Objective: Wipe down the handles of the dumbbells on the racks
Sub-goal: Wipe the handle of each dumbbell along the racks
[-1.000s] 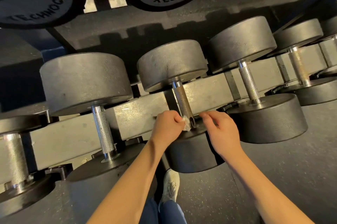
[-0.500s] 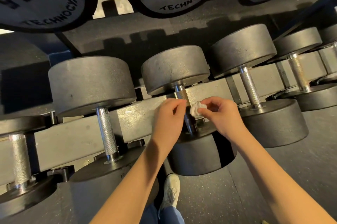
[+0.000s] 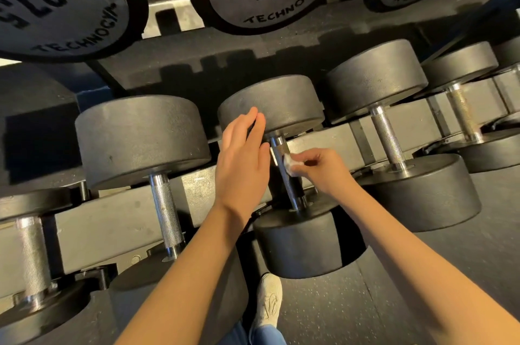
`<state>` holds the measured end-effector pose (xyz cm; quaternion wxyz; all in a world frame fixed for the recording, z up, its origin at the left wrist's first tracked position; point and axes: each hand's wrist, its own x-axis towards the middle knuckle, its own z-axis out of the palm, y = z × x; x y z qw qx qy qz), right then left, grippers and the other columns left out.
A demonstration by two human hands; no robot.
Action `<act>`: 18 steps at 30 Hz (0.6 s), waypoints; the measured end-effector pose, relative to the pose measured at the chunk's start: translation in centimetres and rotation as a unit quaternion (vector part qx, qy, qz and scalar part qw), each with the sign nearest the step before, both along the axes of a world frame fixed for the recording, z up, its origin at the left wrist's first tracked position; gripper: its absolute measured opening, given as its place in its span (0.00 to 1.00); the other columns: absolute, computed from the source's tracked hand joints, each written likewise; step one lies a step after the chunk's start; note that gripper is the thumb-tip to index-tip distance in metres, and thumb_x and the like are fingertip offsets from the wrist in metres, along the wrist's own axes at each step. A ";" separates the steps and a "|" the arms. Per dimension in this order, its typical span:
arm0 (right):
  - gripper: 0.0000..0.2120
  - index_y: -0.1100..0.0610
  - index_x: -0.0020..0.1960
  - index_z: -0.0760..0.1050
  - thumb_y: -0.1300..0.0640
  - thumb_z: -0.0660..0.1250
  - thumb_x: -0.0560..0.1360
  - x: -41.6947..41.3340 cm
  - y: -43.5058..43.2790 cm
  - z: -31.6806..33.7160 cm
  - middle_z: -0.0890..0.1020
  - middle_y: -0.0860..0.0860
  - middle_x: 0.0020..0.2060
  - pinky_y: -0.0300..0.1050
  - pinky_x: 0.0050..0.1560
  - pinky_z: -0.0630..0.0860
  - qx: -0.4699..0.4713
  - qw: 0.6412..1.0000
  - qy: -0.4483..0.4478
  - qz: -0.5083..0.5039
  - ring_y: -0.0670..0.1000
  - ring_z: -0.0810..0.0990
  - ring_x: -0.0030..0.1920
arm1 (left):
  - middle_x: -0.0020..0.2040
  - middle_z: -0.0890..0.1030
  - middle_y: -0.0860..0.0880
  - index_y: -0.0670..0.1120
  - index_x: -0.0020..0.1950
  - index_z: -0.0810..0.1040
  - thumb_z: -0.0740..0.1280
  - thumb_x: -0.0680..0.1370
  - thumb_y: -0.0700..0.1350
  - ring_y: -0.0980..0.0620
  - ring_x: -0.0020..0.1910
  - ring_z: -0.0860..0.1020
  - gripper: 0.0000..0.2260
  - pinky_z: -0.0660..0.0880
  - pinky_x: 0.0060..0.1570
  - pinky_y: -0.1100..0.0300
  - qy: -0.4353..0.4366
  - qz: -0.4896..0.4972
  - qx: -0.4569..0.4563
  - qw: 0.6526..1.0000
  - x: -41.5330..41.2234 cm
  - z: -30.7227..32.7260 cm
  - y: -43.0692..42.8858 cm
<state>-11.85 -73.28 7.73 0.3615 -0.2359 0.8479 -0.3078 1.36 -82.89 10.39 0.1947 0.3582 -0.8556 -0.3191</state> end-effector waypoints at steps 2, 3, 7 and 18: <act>0.09 0.53 0.49 0.81 0.62 0.73 0.71 0.1 0.6 0.1 0.81 0.51 0.51 0.45 0.58 0.74 0.038 0.999 0.001 0.034 0.50 0.78 0.53 | 0.74 0.65 0.49 0.44 0.74 0.64 0.60 0.81 0.40 0.52 0.74 0.59 0.21 0.56 0.71 0.61 0.000 0.002 0.003 1.000 -0.1 0.0 0.1; 0.09 0.52 0.48 0.81 0.63 0.74 0.70 0.1 0.5 0.1 0.81 0.51 0.50 0.44 0.57 0.74 0.050 0.998 0.009 0.043 0.50 0.78 0.52 | 0.74 0.65 0.49 0.44 0.74 0.64 0.60 0.81 0.40 0.52 0.74 0.59 0.21 0.57 0.71 0.60 -0.002 0.002 0.005 1.000 -0.1 0.0 0.1; 0.11 0.52 0.46 0.80 0.65 0.75 0.68 0.0 -0.7 -0.1 0.81 0.48 0.42 0.38 0.45 0.73 0.018 1.000 0.023 0.007 0.48 0.79 0.45 | 0.74 0.65 0.49 0.44 0.74 0.65 0.60 0.81 0.39 0.53 0.74 0.58 0.21 0.56 0.70 0.61 -0.005 0.002 -0.001 1.000 -0.1 -0.2 0.1; 0.08 0.53 0.36 0.78 0.62 0.75 0.69 0.0 -1.8 -0.8 0.80 0.48 0.35 0.37 0.39 0.71 -0.059 0.995 -0.007 -0.079 0.45 0.78 0.37 | 0.74 0.65 0.50 0.45 0.74 0.65 0.61 0.80 0.38 0.53 0.74 0.58 0.22 0.55 0.70 0.62 0.001 -0.004 -0.006 1.000 0.2 -0.6 -0.2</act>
